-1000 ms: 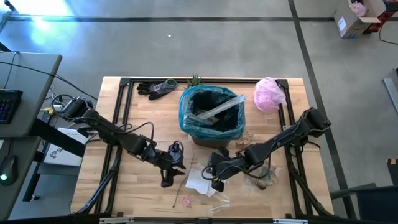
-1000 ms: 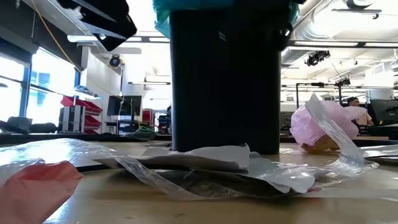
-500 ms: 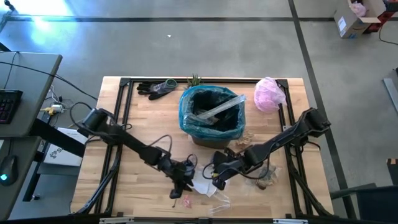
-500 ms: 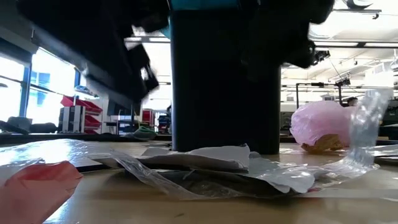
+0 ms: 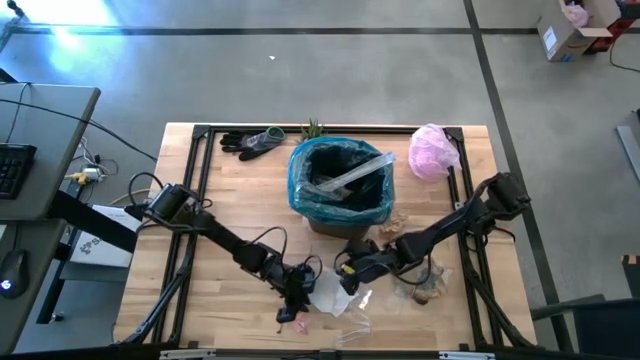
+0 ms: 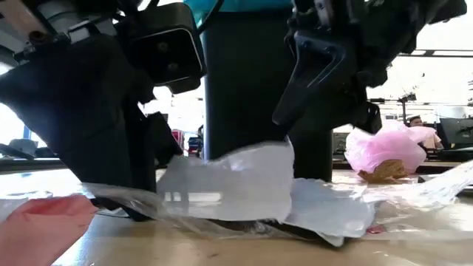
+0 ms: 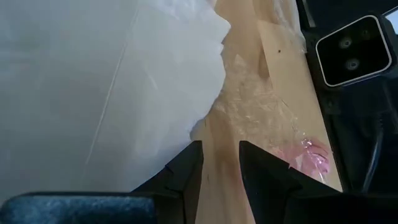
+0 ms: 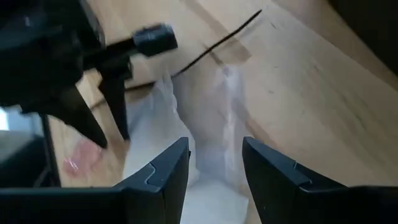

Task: Place trash/remove bag and relplace
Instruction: Put the white paper into the trash bin

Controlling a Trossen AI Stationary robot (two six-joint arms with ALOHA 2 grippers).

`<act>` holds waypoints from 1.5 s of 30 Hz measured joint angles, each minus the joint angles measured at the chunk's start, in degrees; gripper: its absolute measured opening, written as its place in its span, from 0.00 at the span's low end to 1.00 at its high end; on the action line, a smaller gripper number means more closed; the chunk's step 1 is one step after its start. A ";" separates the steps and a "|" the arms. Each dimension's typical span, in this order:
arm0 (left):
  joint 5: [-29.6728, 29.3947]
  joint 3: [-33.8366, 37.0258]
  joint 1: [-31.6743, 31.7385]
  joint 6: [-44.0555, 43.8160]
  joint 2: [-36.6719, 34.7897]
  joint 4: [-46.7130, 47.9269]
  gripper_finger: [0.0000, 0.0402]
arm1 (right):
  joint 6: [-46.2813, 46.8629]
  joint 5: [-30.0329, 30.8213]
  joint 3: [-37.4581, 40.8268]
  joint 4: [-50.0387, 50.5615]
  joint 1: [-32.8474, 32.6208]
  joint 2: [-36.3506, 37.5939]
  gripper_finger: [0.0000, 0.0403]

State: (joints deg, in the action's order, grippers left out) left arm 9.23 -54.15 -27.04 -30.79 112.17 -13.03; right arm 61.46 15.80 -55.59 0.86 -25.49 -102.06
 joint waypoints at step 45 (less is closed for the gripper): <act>-1.39 0.11 2.57 2.10 1.11 -3.29 0.23 | -7.52 -9.51 -0.52 -16.02 0.02 -9.16 0.07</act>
State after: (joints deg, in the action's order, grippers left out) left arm 7.84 -54.04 -24.47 -28.69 113.27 -16.31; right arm 53.95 6.28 -56.12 -15.16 -25.47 -111.22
